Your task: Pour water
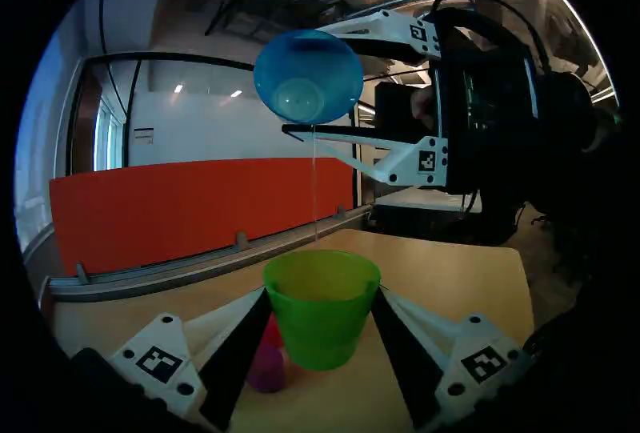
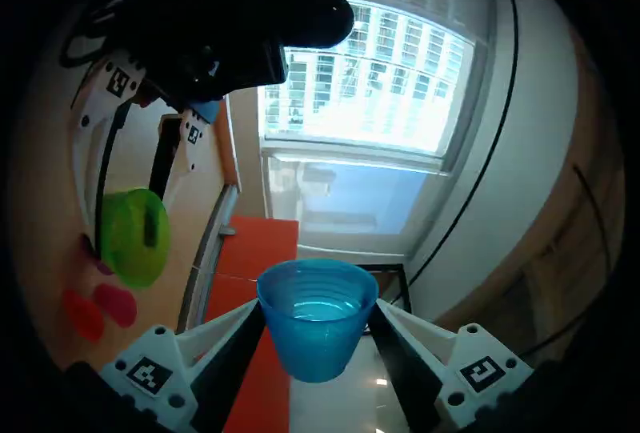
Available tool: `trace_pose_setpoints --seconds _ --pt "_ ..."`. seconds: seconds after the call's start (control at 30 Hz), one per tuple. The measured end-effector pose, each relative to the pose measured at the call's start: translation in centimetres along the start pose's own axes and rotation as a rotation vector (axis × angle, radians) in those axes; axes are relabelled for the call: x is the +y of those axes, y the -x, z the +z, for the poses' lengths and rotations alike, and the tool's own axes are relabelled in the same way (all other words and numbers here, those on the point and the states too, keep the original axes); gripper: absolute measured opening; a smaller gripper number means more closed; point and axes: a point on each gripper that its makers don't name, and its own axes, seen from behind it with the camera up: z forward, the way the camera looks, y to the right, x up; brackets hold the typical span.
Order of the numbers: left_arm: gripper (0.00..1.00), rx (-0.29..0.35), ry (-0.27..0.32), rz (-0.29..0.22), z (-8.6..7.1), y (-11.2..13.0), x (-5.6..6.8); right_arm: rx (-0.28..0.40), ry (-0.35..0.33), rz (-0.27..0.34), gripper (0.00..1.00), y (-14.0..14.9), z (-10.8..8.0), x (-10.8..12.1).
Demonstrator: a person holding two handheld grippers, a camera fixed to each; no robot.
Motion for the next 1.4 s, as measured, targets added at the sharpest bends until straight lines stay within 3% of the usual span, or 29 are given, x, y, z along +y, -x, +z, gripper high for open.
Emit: trace_pose_setpoints --seconds 0.2,0.43,0.53,0.9,1.4 --pt "0.85 0.002 -0.002 0.000 -0.1 -0.2 0.0 -0.001 0.003 0.039 0.88 0.4 -0.2 0.1" --pt "0.84 0.006 -0.001 0.006 -0.2 -0.5 0.2 -0.007 -0.002 0.173 0.88 1.1 -1.0 -0.1" --pt "0.84 0.008 -0.001 0.007 -0.2 -0.7 0.2 -0.017 -0.012 0.267 0.88 1.6 -1.5 -0.4" --pt "0.85 0.007 -0.002 0.008 -0.1 -0.8 0.2 -0.032 -0.078 0.700 0.88 1.3 -3.0 -1.9" --pt "0.85 0.005 0.000 0.008 0.1 -0.7 0.2 0.001 -0.160 1.207 0.88 -1.6 -4.6 -3.0"
